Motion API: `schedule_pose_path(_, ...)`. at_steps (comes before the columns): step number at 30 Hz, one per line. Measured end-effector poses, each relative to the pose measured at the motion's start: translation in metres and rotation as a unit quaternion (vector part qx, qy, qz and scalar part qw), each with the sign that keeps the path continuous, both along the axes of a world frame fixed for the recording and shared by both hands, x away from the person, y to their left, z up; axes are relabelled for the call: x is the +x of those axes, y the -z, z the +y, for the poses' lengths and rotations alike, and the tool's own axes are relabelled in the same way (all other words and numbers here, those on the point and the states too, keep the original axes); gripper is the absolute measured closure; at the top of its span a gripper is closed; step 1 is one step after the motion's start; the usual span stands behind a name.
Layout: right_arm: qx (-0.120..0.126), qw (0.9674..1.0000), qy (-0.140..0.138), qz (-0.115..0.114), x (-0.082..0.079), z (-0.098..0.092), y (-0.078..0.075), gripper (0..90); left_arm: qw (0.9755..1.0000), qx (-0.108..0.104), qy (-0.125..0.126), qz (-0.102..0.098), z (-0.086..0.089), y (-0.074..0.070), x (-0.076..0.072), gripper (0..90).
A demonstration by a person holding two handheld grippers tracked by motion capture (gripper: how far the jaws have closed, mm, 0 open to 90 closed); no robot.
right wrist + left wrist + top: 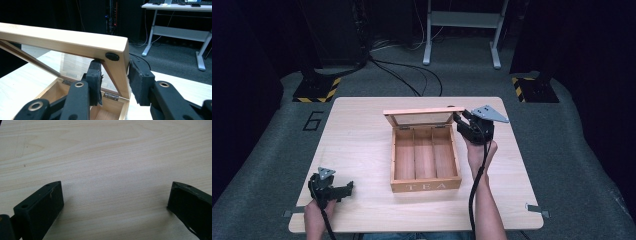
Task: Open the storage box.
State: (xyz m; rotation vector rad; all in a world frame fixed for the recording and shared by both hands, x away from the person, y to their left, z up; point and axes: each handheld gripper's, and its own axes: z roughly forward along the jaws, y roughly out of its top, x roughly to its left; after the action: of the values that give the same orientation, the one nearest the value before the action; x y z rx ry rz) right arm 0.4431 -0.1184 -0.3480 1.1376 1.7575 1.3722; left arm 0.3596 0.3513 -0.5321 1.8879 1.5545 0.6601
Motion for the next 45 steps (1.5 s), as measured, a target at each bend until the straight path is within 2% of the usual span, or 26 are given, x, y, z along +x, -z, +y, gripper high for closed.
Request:
schedule_pose_path(27, -0.003, 1.0000, 0.000, -0.001, 0.000, 0.000, 0.000, 62.9, 1.0000, 0.000, 0.000, 0.000, 0.000, 0.000, 0.000, 0.2)
schedule_pose_path(45, -0.002, 1.0000, -0.008, -0.002, -0.018, -0.003, 0.013, 62.2, 1.0000, 0.001, 0.001, -0.002, 0.000, 0.000, 0.000, 0.1)
